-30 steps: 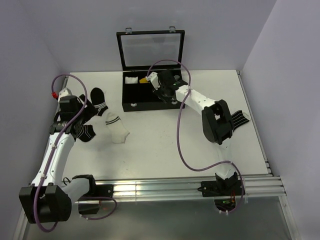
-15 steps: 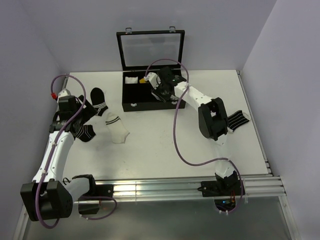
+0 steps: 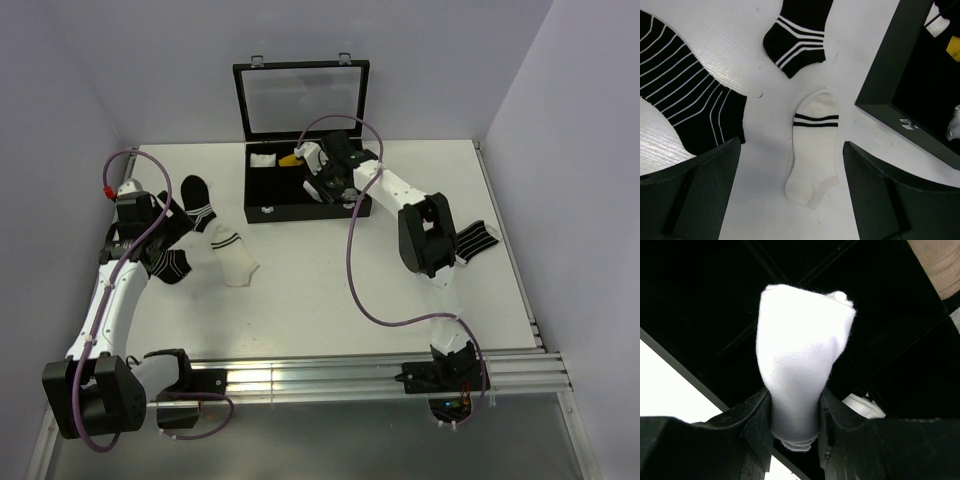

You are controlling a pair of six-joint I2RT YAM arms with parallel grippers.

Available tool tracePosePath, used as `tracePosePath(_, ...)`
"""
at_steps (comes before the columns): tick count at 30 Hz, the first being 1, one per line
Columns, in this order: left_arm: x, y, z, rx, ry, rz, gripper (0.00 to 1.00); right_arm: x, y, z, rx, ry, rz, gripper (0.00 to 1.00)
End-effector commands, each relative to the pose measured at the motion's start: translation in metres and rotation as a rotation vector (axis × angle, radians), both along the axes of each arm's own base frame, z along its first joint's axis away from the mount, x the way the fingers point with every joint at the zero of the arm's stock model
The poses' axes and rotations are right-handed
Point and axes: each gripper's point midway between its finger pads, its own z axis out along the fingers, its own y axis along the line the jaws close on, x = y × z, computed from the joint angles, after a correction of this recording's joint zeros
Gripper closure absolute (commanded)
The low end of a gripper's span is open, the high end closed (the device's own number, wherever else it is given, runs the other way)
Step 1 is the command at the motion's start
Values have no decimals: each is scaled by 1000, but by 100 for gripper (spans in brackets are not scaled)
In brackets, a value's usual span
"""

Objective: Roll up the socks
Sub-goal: Place the sock in the storage box.

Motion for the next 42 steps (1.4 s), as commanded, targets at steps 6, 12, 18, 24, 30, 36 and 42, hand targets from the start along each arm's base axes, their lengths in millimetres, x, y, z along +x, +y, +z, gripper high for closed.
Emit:
tracePosePath(6,5,0,2,-11,-24,-16,12,-40,-39,-52,-142,241,-89,100)
tracePosePath(12,4,2,2,-16,-26,-6,12,-29,-53,-55,-165,217,-170,100)
tracePosePath(18,3,4,2,-16,-28,-2,12,-25,-54,-71,-198,244,-199,100)
tracePosePath(24,2,5,2,-22,-32,4,12,-25,-44,-75,-174,245,-174,100)
tracePosePath(30,1,6,-1,-22,-27,10,13,-41,-46,-85,-221,293,-155,100)
tracePosePath(36,3,7,-3,-21,-27,15,13,-50,-30,-63,-99,271,-136,85)
tracePosePath(42,3,9,-4,-17,-25,23,13,-41,-17,-33,-8,227,-137,67)
